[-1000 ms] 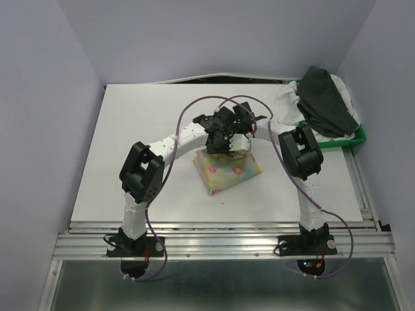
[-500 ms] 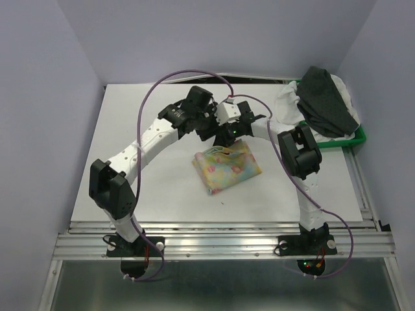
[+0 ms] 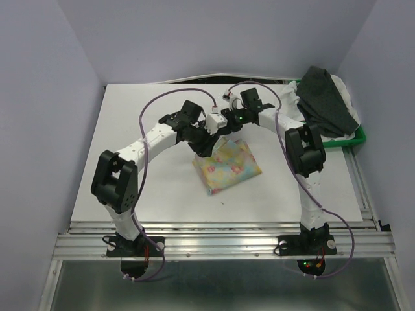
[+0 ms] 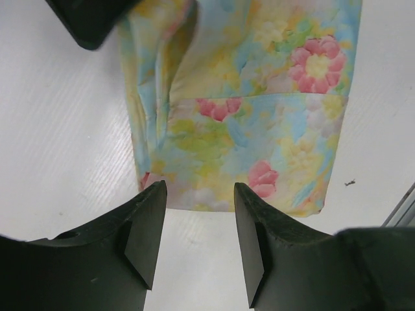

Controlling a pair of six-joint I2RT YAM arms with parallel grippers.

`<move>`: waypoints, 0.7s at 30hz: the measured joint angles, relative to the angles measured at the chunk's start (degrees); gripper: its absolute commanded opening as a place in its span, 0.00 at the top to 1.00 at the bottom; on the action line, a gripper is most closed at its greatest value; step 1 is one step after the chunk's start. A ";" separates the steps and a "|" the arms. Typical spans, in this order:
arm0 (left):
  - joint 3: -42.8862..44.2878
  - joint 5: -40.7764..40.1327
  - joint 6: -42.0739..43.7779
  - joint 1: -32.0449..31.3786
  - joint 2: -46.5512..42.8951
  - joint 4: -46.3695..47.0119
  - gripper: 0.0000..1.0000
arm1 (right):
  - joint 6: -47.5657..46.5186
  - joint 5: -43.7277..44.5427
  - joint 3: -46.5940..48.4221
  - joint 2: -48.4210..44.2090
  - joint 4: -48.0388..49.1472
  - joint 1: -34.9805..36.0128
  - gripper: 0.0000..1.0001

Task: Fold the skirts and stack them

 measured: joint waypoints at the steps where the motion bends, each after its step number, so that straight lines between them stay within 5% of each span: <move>1: -1.14 0.70 -0.46 0.02 -0.72 1.05 0.43 | 0.52 0.22 1.07 0.00 -0.13 -0.63 0.51; 12: -10.54 8.48 -6.58 1.22 -9.79 8.00 0.44 | -6.78 -0.37 5.22 -9.46 -8.33 -5.22 0.51; 21: -12.26 10.05 -13.94 1.31 -3.87 13.31 0.50 | -11.02 -4.44 -12.50 -25.03 -13.35 -2.73 0.51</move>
